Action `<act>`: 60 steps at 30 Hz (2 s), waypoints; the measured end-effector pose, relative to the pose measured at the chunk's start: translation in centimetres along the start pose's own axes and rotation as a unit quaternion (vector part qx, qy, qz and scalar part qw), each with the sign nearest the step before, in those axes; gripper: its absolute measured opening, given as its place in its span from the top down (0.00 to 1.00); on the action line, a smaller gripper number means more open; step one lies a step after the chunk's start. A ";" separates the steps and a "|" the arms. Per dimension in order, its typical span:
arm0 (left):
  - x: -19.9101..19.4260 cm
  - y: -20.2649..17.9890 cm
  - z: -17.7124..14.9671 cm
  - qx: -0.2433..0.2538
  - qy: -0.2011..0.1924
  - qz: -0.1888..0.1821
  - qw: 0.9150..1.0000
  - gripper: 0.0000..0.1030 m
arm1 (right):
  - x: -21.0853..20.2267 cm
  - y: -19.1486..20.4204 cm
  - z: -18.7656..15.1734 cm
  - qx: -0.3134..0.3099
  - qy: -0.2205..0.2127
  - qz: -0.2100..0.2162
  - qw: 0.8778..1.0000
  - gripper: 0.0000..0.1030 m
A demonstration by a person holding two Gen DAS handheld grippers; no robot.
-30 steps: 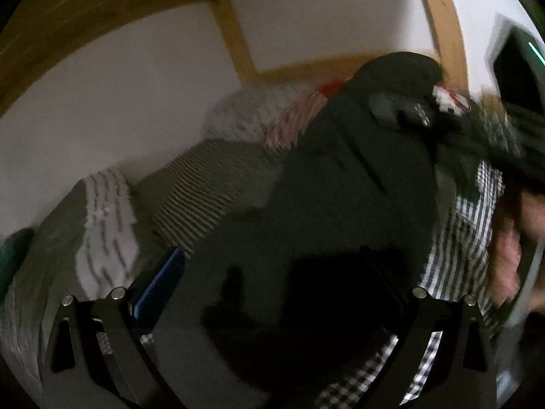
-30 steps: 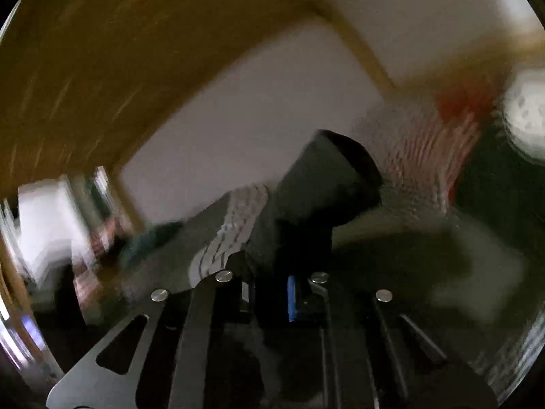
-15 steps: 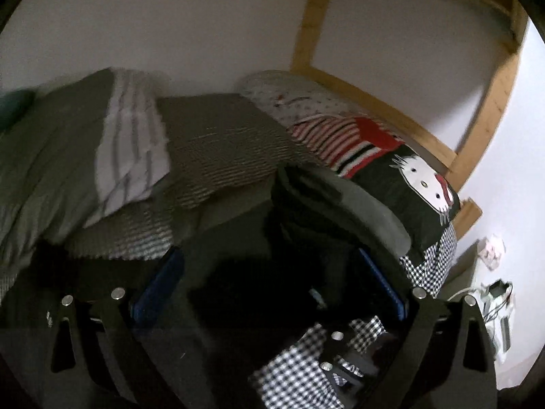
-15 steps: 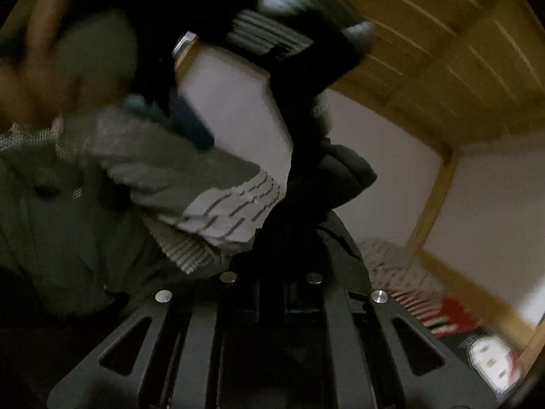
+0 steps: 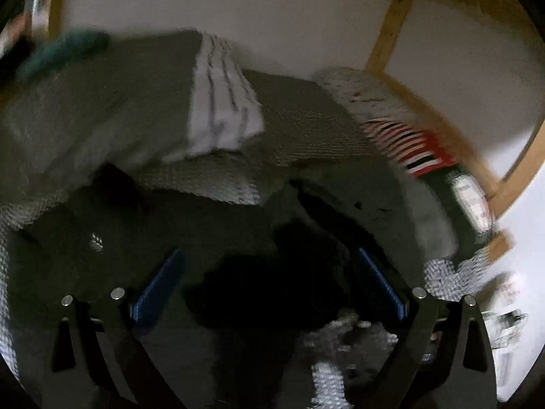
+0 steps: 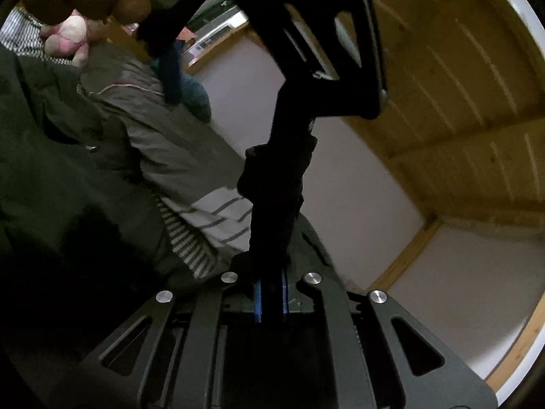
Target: Fold large clothes
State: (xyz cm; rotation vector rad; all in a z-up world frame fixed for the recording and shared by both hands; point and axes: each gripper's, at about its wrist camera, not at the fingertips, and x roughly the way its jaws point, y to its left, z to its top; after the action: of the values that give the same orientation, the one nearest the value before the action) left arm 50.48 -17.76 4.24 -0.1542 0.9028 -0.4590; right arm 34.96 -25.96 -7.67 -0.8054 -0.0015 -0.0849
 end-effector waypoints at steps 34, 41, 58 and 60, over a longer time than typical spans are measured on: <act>-3.0 10.7 -1.4 -0.059 0.004 -0.044 0.997 0.94 | -5.7 2.2 2.3 0.056 -0.092 0.056 0.993 0.03; -10.6 19.7 -3.9 -0.121 -0.031 -0.037 0.991 0.94 | -4.9 9.5 3.7 -0.069 -0.068 0.139 0.985 0.03; -10.1 36.6 -10.4 -0.134 0.009 0.147 0.980 0.69 | -1.9 24.5 9.2 -0.146 0.101 0.247 0.953 0.91; -14.7 34.7 -9.7 -0.117 -0.071 0.214 0.967 0.53 | -2.0 24.5 9.1 -0.149 0.109 0.247 0.951 0.91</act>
State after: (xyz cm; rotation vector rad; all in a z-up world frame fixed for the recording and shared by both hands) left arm 46.16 20.36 -2.16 -0.1992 0.8181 0.0627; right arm 35.08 -2.33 -19.09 -1.0728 0.4306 0.3074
